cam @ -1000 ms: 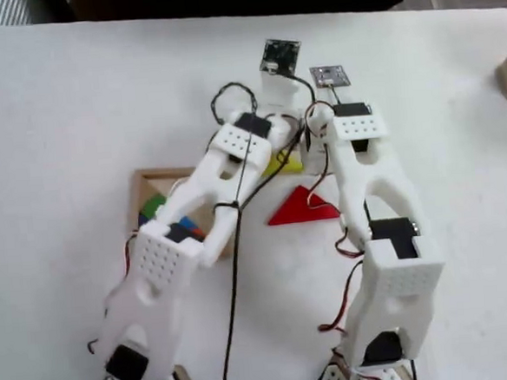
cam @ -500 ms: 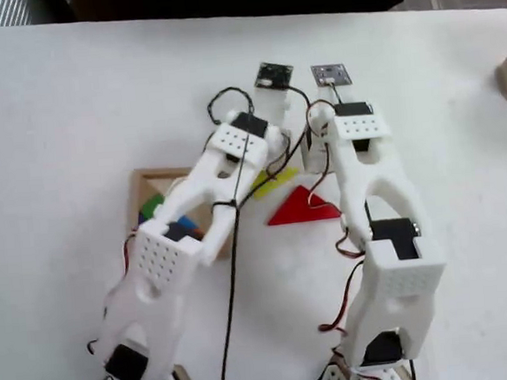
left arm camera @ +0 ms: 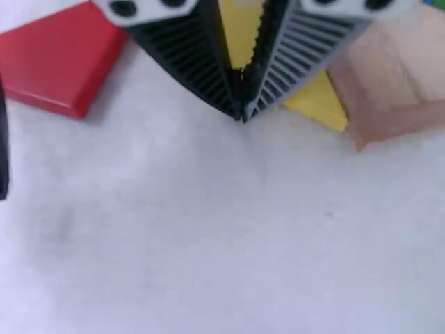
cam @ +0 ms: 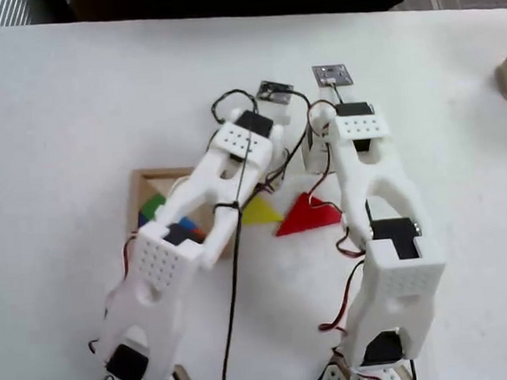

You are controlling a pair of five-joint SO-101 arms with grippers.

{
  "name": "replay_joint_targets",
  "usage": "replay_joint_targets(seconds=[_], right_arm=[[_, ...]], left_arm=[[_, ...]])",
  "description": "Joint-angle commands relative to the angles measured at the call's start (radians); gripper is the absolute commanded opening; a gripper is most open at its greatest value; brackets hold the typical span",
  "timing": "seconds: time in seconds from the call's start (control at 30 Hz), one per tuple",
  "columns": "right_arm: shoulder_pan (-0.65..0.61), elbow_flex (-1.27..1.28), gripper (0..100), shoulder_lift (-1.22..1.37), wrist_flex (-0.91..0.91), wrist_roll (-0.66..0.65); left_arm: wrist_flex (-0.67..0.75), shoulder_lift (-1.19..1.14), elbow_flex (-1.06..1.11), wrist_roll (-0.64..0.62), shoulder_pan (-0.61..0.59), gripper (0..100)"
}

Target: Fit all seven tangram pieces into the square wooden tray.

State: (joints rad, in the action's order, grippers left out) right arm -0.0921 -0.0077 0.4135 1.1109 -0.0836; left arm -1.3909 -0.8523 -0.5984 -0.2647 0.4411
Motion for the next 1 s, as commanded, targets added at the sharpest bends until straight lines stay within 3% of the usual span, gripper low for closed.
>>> replay_joint_targets(seconds=[0.0, 0.13, 0.4, 0.57, 0.97], right_arm=[[-0.002, -0.041, 1.8, -0.05, -0.008, -0.009], [-0.002, -0.041, 1.8, -0.047, -0.013, -0.009], [-0.002, -0.041, 1.8, -0.047, -0.013, -0.009], [-0.002, -0.038, 1.8, -0.045, -0.012, -0.009], [-0.004, -0.037, 1.8, -0.045, -0.012, -0.011]], left_arm=[[-0.095, 0.173, 0.023, -0.046, 0.025, 2], [-0.037, 0.311, 0.19, -0.044, 0.019, 2], [0.292, 0.622, 0.614, -0.054, 0.033, 2], [0.457, 0.691, 0.864, -0.054, 0.048, 2], [0.569, 0.688, 1.007, -0.054, 0.002, 2]])
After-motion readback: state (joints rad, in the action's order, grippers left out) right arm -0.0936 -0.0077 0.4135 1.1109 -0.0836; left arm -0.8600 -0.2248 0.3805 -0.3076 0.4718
